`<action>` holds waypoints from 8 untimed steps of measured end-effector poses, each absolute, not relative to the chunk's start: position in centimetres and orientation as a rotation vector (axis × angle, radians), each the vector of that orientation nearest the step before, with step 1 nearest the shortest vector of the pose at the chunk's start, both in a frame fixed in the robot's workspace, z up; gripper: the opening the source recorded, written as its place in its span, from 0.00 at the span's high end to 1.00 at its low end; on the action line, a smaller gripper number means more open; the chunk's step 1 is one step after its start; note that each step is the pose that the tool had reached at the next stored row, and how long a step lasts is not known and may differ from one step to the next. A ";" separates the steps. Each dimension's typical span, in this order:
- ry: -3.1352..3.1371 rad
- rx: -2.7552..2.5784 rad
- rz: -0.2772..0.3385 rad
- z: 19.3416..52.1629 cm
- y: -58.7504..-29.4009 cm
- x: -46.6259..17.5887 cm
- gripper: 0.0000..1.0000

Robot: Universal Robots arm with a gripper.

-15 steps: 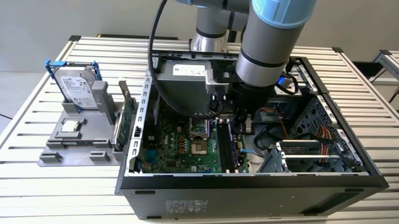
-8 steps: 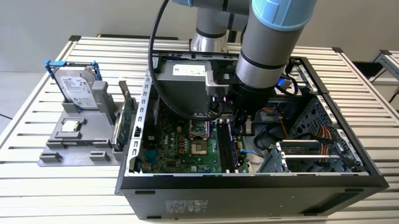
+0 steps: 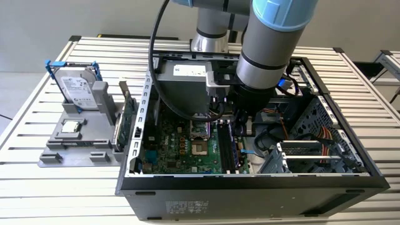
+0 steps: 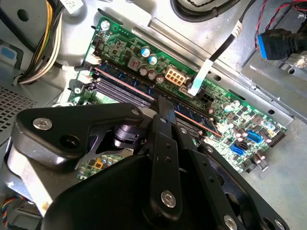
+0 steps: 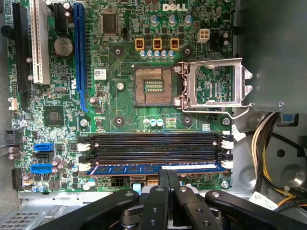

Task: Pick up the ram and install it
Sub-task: 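Press down the ram until it locks into place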

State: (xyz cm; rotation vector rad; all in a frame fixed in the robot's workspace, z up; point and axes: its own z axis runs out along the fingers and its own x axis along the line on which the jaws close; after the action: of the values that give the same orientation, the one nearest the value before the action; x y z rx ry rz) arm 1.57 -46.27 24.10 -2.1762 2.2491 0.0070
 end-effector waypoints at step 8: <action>2.250 -2.177 0.007 23.7 -46.5 1.6 1.00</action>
State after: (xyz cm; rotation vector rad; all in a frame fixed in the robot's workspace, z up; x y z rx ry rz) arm 1.58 -46.50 23.73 -2.1769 2.2496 0.0065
